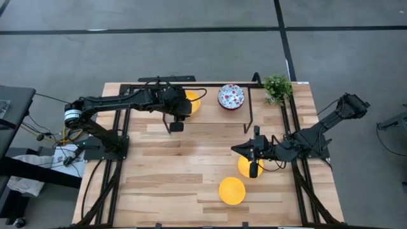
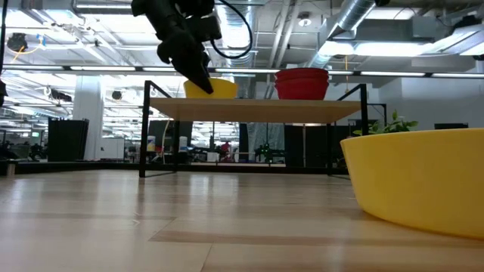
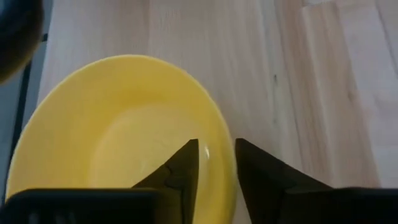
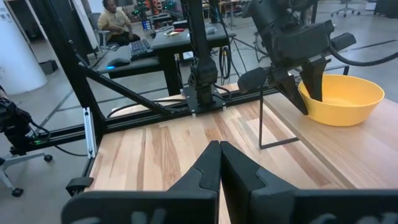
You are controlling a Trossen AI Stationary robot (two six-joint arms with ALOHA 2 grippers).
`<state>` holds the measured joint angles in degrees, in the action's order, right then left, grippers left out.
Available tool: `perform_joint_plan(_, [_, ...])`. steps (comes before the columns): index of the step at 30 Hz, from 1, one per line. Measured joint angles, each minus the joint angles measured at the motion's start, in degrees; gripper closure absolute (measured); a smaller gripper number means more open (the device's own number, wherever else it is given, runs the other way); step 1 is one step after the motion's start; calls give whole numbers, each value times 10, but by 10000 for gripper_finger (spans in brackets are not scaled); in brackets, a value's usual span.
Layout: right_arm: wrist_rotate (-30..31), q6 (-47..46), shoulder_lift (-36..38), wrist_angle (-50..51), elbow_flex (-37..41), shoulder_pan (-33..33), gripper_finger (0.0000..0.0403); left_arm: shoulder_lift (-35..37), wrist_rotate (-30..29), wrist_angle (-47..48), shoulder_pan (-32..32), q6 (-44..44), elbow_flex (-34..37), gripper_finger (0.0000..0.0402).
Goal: Pick & Place Mini bowls
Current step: Put the top left yellow bowl on the shelf, then stack the top yellow bowl on top of the yellow bowl on the shelf
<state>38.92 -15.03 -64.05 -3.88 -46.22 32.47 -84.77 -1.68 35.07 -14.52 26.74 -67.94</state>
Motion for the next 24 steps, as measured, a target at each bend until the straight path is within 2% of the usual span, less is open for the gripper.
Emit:
perform_joint_plan(13, [-1,0,0,0,0,0,403,14,-17,-1,0,-6,0,217])
perform_joint_plan(24, [-2,0,0,2,0,0,403,70,-17,0,2,-35,0,207])
